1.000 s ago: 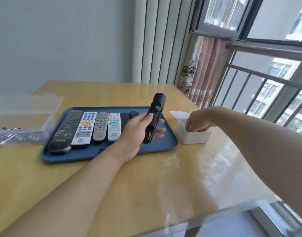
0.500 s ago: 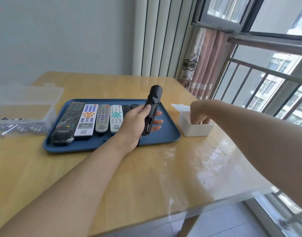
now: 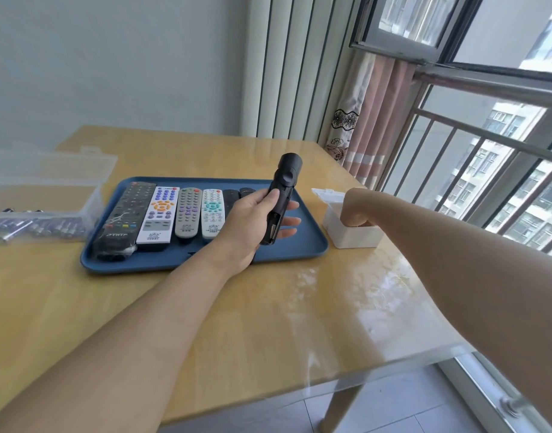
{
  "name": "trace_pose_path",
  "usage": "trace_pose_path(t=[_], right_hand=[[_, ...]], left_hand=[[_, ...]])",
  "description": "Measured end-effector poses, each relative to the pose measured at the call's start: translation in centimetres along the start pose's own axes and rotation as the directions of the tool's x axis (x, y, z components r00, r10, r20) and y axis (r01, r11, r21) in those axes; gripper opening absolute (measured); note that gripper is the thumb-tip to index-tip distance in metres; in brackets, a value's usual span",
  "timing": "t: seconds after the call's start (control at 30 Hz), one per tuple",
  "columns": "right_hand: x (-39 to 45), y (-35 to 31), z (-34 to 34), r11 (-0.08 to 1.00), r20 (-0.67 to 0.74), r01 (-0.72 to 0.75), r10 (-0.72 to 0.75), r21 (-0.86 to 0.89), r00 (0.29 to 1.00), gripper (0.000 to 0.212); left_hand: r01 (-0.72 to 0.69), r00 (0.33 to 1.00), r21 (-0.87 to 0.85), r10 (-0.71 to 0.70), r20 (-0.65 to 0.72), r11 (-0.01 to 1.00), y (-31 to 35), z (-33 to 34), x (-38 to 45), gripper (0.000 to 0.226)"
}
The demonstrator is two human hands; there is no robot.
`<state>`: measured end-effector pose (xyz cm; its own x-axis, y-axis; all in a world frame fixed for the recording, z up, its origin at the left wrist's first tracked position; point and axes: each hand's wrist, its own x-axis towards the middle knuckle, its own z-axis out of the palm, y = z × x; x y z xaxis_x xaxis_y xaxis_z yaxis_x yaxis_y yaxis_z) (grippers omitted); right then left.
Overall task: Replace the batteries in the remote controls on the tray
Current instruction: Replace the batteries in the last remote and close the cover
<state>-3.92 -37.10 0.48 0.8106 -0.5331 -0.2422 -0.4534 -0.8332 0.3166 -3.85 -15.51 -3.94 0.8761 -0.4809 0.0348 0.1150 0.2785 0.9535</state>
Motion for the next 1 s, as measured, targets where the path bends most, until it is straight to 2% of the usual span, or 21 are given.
trace_pose_path(t=[0.13, 0.27, 0.47, 0.6, 0.7, 0.8, 0.9, 1.0], right_hand=[[0.4, 0.6, 0.2, 0.979, 0.041, -0.036, 0.028, 0.199, 0.999, 0.03], [0.7, 1.1, 0.6, 0.91, 0.082, -0.064, 0.033, 0.409, 0.996, 0.035], [0.4, 2.0, 0.8, 0.827, 0.138, -0.048, -0.036, 0.56, 0.99, 0.026], [0.0, 2.6, 0.5, 0.77, 0.182, -0.038, -0.102, 0.637, 0.978, 0.03], [0.2, 2.3, 0.3, 0.802, 0.187, -0.04, -0.09, 0.596, 0.978, 0.037], [0.1, 1.6, 0.2, 0.921, 0.12, 0.018, -0.07, 0.39, 0.99, 0.049], [-0.3, 1.2, 0.1, 0.964, 0.052, 0.052, -0.068, 0.261, 0.996, 0.042], [0.1, 1.0, 0.3, 0.966, 0.049, 0.006, -0.019, 0.26, 0.999, 0.036]], left_hand=[[0.001, 1.0, -0.013, -0.002, -0.014, 1.0, 0.1, -0.1, 0.0, 0.027], [0.008, 1.0, -0.018, -0.009, -0.024, 1.0, 0.3, -0.2, 0.0, 0.028], [0.013, 1.0, -0.035, -0.013, -0.024, 0.999, 0.3, -0.1, 0.0, 0.026], [0.015, 0.999, -0.026, -0.015, -0.028, 1.0, 0.3, -0.2, 0.1, 0.027], [0.013, 0.999, -0.023, -0.014, -0.031, 1.0, 0.2, -0.3, 0.1, 0.027], [0.012, 0.999, -0.021, -0.013, -0.035, 1.0, 0.3, -0.3, 0.1, 0.028], [0.009, 0.999, -0.027, -0.01, -0.04, 1.0, 0.4, -0.4, 0.1, 0.029], [0.008, 0.999, -0.03, -0.009, -0.042, 1.0, 0.5, -0.4, 0.2, 0.028]])
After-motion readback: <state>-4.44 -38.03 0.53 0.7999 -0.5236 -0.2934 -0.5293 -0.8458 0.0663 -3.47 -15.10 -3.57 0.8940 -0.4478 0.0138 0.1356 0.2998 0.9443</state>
